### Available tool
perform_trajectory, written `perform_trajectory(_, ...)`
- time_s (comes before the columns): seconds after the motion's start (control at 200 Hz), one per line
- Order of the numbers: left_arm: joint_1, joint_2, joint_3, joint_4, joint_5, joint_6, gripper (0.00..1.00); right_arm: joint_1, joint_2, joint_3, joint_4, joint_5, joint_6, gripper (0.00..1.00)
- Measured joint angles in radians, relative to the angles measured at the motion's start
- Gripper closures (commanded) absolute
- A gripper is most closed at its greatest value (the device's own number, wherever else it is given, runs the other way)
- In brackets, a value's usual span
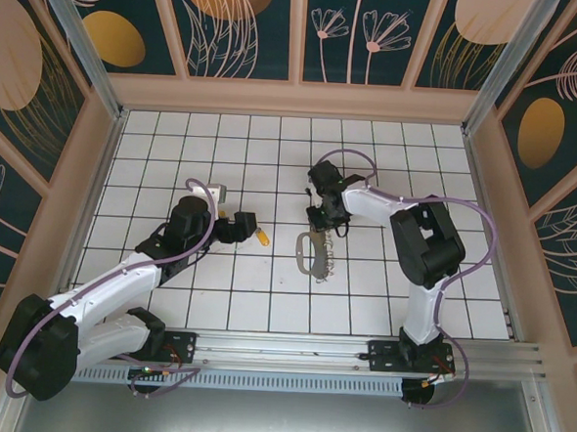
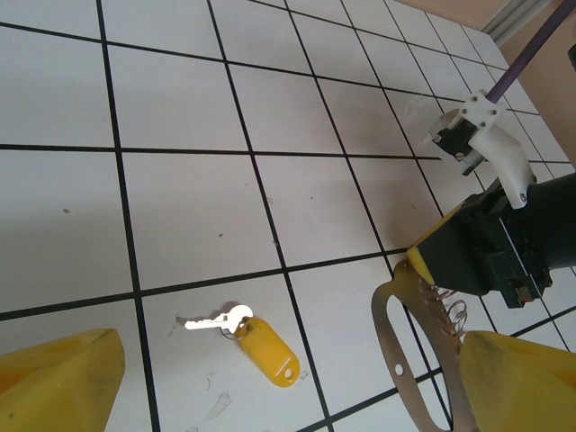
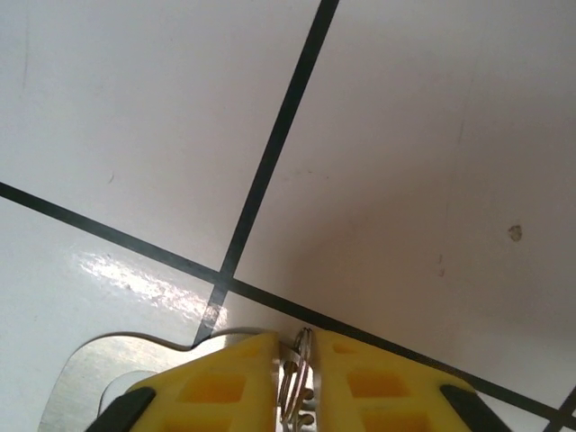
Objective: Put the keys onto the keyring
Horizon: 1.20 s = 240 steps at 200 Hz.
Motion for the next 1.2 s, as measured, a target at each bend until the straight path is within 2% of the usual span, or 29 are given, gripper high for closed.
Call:
perform_trajectory(0.14, 0.000, 0.000, 0.000, 0.000, 0.000, 0.000, 0.05, 0.000, -0.004, 0.000, 0.000, 0.000, -0.001, 1.00)
perform_trajectory(0.37, 0.000, -0.002, 0.000, 0.000, 0.001, 0.007, 0.04, 0.003, -0.025, -0.011, 0.004, -0.004, -0.010, 1.00)
perform_trajectory(0.53, 0.000, -0.062, -0.011, 0.023, 0.027, 0.039, 0.02, 0.042, -0.161, -0.068, 0.039, -0.026, -0.101, 1.00)
perform_trajectory(0.711, 0.000, -0.236, -0.055, 0.107, 0.078, 0.069, 0.01, 0.123, -0.433, -0.136, 0.129, -0.186, -0.245, 1.00)
perform_trajectory(0.841, 0.000, -0.317, -0.017, 0.094, 0.098, 0.111, 0.01, 0.127, -0.610, -0.217, 0.248, -0.322, -0.320, 1.00)
perform_trajectory(1.021, 0.000, -0.373, 0.114, 0.014, 0.219, 0.216, 0.02, 0.126, -0.718, -0.288, 0.373, -0.518, -0.396, 1.00)
perform_trajectory(1.081, 0.000, -0.369, 0.166, -0.027, 0.285, 0.267, 0.07, 0.126, -0.726, -0.288, 0.396, -0.581, -0.423, 1.00)
perform_trajectory(1.166, 0.000, -0.351, 0.220, -0.080, 0.388, 0.344, 0.26, 0.126, -0.734, -0.288, 0.407, -0.662, -0.462, 1.00)
perform_trajectory(1.201, 0.000, -0.343, 0.230, -0.099, 0.425, 0.377, 0.30, 0.124, -0.737, -0.288, 0.407, -0.694, -0.478, 1.00)
